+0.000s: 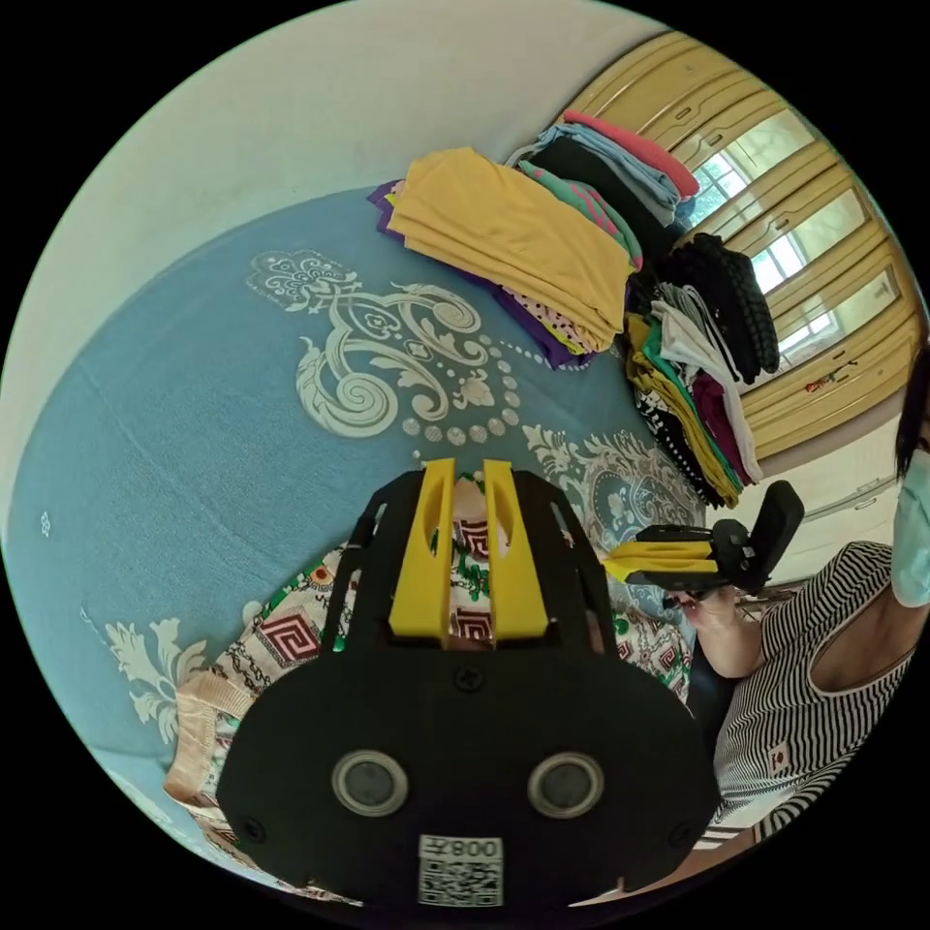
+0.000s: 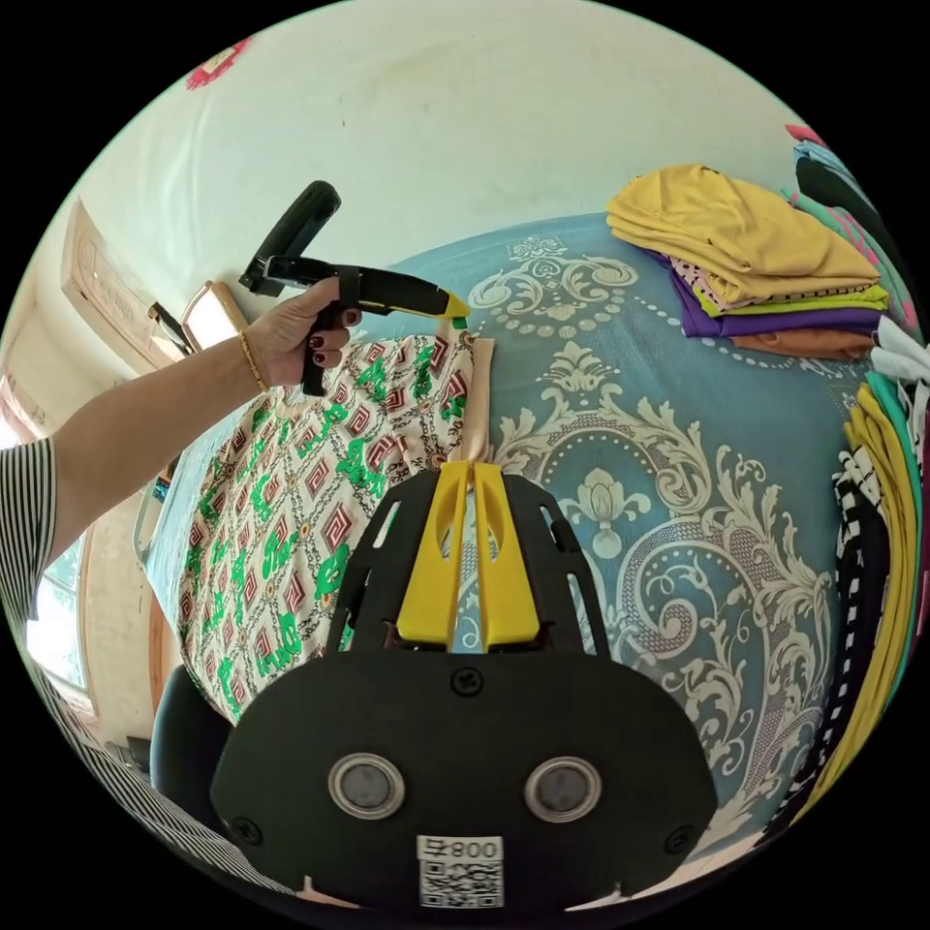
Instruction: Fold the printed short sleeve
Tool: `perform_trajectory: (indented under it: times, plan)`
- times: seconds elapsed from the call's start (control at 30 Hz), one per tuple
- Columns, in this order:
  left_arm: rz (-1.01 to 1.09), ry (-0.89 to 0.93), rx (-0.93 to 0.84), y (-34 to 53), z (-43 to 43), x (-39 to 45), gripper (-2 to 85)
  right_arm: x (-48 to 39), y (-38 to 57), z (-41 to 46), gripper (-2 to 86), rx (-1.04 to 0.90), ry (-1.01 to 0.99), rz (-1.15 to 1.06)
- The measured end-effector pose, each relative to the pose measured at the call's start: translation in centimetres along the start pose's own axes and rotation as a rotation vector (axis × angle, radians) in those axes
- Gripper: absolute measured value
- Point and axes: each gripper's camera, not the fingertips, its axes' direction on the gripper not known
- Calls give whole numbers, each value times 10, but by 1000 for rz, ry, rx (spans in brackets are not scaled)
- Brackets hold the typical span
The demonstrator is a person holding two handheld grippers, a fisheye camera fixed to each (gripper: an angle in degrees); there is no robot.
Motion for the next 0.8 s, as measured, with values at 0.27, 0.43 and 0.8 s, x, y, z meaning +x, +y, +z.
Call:
perform_trajectory:
  times: [0.27,0.43,0.8]
  plan:
    - [134,-138,-188,-85,21,43,84,22,-6,3,45,-23,-53,60]
    - [146,-166,-259,-120,31,48,79,36,-7,1,54,-23,-36,76]
    - [308,-285,-332,-153,44,90,16,50,-18,6,17,-69,-37,30]
